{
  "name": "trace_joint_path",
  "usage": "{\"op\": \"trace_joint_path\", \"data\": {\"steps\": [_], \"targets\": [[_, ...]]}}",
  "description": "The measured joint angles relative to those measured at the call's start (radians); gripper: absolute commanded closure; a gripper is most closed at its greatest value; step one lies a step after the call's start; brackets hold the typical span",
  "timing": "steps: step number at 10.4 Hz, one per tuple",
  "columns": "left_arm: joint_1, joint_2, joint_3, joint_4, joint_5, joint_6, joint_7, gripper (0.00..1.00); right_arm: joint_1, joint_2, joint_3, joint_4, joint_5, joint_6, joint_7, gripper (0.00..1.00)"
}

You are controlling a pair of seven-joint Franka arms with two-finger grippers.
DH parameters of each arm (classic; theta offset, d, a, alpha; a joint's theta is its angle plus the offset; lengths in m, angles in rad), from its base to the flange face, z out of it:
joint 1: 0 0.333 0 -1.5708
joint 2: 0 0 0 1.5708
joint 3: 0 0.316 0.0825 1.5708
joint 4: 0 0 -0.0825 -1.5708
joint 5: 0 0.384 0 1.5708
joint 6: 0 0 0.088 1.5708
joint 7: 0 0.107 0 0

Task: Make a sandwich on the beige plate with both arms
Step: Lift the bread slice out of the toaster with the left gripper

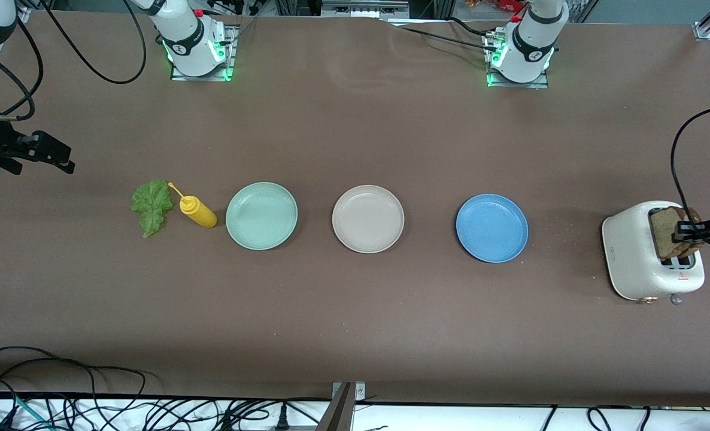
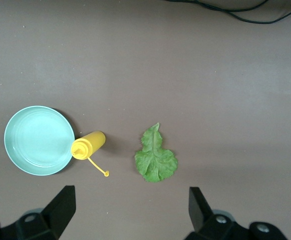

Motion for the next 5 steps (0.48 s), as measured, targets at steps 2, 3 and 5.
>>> {"op": "trace_joint_path", "data": {"steps": [2,3,5], "targets": [[-0.001,-0.002,-0.010,0.084,0.001,-0.068,0.018,1.00,0.000,0.000,0.000,0.000,0.000,0.000,0.000,0.00],[-0.002,-0.003,-0.013,0.122,0.001,-0.093,0.056,1.00,0.000,0.000,0.000,0.000,0.000,0.000,0.000,0.00],[-0.001,-0.003,-0.028,0.173,0.001,-0.154,0.117,1.00,0.001,0.000,0.001,0.000,0.000,0.000,0.000,0.00]]}}
